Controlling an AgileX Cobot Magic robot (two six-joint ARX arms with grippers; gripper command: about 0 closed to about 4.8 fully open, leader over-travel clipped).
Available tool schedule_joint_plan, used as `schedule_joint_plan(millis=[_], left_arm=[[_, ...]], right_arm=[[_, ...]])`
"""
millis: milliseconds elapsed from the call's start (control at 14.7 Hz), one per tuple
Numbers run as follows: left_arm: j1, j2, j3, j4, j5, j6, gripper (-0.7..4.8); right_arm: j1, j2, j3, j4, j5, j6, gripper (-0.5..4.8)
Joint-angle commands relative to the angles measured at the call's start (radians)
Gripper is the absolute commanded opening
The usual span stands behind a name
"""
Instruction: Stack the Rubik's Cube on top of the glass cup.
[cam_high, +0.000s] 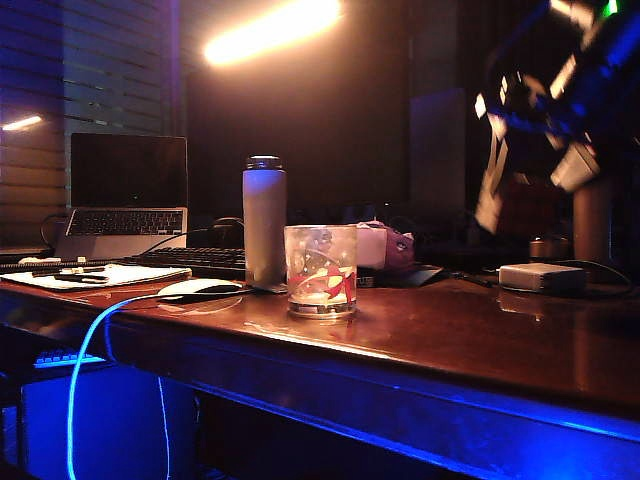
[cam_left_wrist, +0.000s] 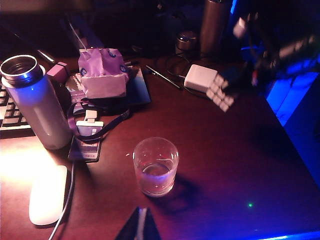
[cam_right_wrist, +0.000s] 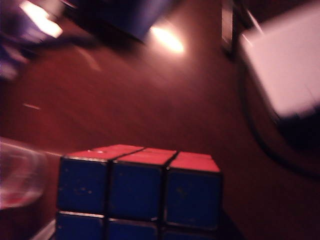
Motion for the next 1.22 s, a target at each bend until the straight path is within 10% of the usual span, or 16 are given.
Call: schedule_joint_plan(millis=[68,1225], left_arm=[[0.000,-0.002,0.006,0.023,0.009,-0.003,-0.03],[0.000,-0.002,0.006,0.034,0.011,-0.007,-0.03]], right_arm=[[0.028,-0.008,0.104,-0.034,-0.034,-0.033,1.56],[0.325,0.209,0.451,-0.134,-0.062,-0.212,1.56]])
